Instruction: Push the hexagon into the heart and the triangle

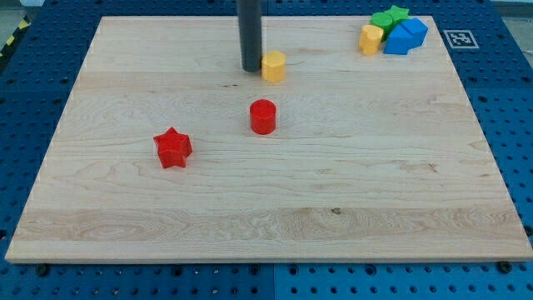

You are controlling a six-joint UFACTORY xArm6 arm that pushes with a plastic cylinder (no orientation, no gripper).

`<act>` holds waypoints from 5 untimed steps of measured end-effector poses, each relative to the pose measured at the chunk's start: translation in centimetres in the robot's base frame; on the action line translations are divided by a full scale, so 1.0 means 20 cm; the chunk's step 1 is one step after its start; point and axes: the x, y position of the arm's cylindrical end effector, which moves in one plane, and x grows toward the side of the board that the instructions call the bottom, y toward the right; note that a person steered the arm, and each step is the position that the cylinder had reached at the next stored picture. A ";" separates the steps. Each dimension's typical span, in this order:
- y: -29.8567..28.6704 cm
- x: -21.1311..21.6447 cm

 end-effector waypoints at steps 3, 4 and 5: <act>0.73 0.11; 0.90 0.11; 0.95 0.12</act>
